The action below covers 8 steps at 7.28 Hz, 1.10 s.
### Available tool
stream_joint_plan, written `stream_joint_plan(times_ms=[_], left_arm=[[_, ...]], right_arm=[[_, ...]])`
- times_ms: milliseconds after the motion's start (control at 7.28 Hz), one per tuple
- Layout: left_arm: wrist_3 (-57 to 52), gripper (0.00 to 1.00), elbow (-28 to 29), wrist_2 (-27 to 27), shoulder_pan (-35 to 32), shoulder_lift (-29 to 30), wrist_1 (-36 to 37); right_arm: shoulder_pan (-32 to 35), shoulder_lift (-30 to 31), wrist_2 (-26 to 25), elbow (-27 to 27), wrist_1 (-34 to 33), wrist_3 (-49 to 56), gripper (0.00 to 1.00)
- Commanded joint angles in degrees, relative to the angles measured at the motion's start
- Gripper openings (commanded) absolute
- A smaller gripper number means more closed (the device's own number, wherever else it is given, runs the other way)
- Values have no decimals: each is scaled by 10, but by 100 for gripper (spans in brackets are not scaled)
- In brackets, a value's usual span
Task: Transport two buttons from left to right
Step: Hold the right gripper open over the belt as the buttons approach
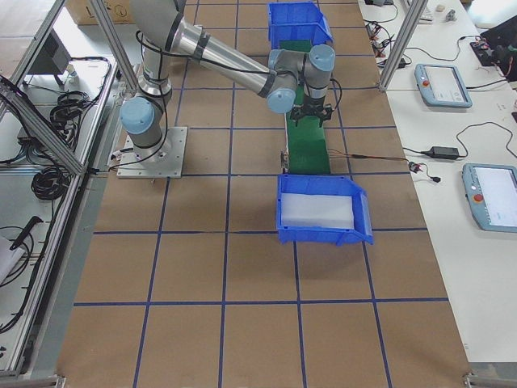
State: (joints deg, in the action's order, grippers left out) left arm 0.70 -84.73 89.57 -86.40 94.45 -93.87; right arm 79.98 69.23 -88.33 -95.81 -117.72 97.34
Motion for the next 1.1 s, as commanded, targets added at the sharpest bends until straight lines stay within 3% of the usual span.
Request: stream_joint_plan(times_ms=[0, 961], left_arm=[[0, 100, 0, 0, 0, 0, 0], [-1, 100, 0, 1, 0, 0, 0]], right_arm=[[1, -1, 0, 1, -1, 0, 100], [1, -3, 2, 5, -1, 11, 100]])
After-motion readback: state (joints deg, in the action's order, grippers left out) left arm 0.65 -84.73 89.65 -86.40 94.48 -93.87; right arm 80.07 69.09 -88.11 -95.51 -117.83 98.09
